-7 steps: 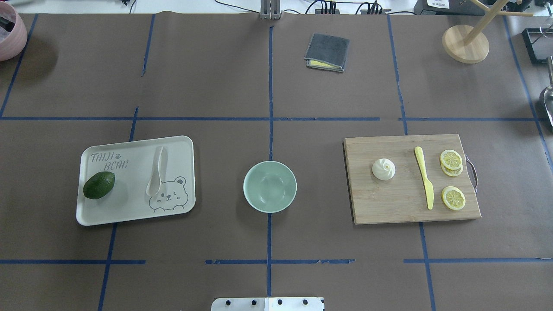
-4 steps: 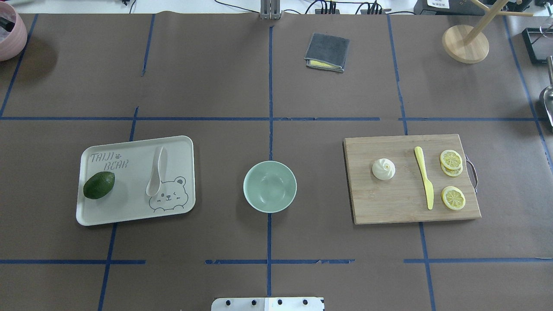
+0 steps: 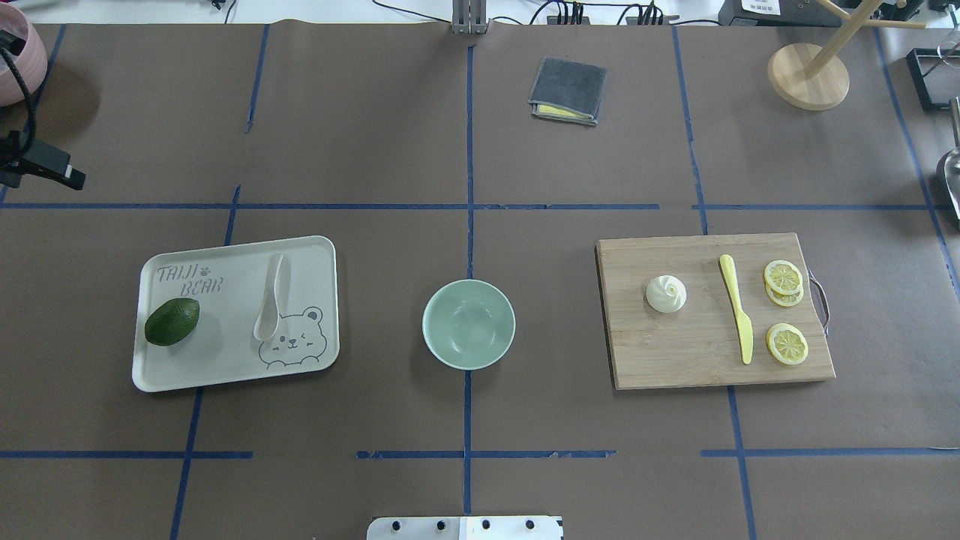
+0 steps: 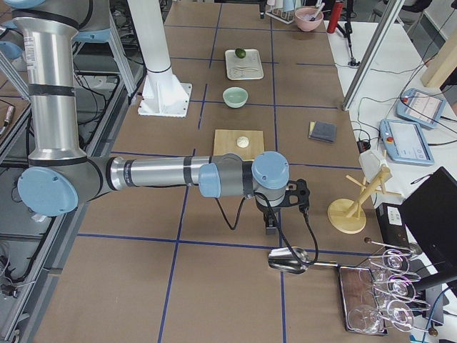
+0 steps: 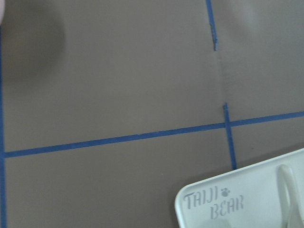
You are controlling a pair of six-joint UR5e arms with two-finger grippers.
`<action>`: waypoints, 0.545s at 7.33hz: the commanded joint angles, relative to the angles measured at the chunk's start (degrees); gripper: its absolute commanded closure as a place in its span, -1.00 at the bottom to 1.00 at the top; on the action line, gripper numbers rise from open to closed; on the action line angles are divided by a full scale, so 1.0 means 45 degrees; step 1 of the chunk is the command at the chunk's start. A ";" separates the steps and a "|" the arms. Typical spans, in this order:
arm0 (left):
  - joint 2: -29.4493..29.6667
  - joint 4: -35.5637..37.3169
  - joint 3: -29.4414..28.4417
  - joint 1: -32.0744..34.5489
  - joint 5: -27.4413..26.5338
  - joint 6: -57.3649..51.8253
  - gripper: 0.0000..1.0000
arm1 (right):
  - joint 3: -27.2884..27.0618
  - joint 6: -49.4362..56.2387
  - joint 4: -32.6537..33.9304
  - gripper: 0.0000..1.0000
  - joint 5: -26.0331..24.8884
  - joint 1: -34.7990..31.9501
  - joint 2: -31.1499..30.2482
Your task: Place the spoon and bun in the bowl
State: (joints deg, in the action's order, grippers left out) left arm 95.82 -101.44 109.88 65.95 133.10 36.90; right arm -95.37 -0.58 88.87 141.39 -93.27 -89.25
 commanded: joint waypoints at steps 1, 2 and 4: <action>0.0714 -0.0388 -0.0003 -0.2086 -0.1504 0.2763 -1.00 | -0.0037 -0.0665 -0.0022 -1.00 0.0043 0.0121 0.0049; 0.1182 -0.0388 -0.0041 -0.3044 -0.2246 0.4247 -1.00 | -0.0249 -0.1349 -0.0022 -1.00 0.0063 0.0354 0.0049; 0.2081 -0.0388 -0.0545 -0.4824 -0.3771 0.6479 -0.97 | -0.0640 -0.1957 -0.0022 -1.00 0.0083 0.0745 0.0049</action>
State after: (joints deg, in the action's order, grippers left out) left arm 102.58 -103.16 109.04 48.99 120.04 59.90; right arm -97.20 -7.30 88.77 141.75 -91.03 -89.04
